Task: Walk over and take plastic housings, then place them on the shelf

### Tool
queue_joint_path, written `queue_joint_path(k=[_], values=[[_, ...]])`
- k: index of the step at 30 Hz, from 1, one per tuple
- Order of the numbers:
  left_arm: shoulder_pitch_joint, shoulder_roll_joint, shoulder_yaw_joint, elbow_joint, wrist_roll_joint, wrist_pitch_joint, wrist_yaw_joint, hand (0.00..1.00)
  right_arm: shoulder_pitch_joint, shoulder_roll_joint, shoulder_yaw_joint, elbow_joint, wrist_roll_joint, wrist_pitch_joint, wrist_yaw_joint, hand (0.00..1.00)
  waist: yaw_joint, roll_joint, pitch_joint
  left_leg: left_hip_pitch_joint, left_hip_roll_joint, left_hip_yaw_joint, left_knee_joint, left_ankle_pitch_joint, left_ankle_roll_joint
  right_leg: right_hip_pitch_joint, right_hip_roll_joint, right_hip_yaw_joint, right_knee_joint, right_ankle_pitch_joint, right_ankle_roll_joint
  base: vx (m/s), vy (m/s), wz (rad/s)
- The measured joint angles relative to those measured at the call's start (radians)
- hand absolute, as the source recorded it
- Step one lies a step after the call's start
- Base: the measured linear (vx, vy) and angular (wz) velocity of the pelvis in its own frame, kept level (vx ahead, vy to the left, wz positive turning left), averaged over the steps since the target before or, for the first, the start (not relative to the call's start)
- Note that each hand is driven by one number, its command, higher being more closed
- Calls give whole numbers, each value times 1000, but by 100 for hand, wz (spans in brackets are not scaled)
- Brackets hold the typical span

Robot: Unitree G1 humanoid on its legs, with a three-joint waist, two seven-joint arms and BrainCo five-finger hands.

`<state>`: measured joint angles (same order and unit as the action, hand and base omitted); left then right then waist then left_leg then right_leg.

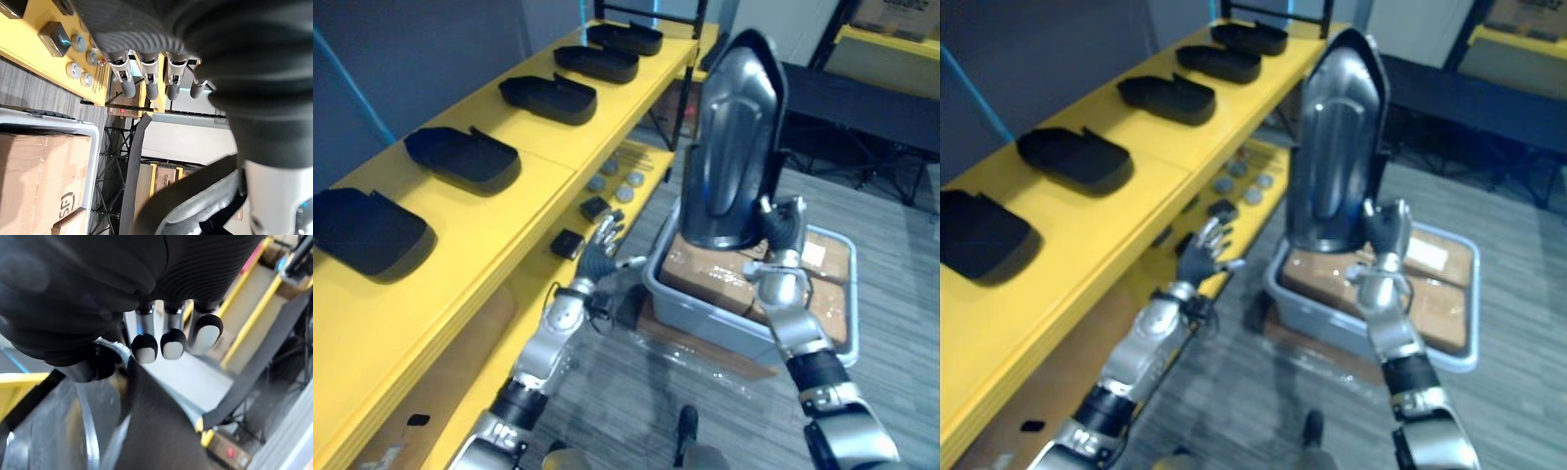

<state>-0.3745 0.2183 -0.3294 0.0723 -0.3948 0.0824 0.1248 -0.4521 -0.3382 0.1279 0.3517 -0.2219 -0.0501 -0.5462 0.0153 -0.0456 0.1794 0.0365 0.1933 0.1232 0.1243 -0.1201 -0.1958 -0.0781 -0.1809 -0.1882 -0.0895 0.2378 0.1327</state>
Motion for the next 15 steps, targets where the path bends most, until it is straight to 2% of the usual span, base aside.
queue_joint_path(k=[4, 9, 15], values=[[-45, 1, 2, 41, -47, 38, 0, 0, 0, 15, 13, -1, -2, -22, 23, 100, -3, -1, -1, 16, -2, 13, -12, 0, 0, 2, 1, 9, 9, 5, 0, 43, 5, -7], [-81, 0, 5, 104, -156, 85, 3, 0, 0, 32, 22, -17, -13, -22, 47, 100, -7, -1, -2, 19, -5, 23, -9, -1, 2, 1, -1, 18, 8, 11, 1, -8, 8, -5], [-95, -2, 6, 159, -198, 119, 11, 0, 0, 38, 53, -25, -19, -31, 64, 100, -8, -1, -2, 29, -5, 29, -9, 0, 0, 1, 0, 26, 0, -1, -10, -39, -2, -6]])
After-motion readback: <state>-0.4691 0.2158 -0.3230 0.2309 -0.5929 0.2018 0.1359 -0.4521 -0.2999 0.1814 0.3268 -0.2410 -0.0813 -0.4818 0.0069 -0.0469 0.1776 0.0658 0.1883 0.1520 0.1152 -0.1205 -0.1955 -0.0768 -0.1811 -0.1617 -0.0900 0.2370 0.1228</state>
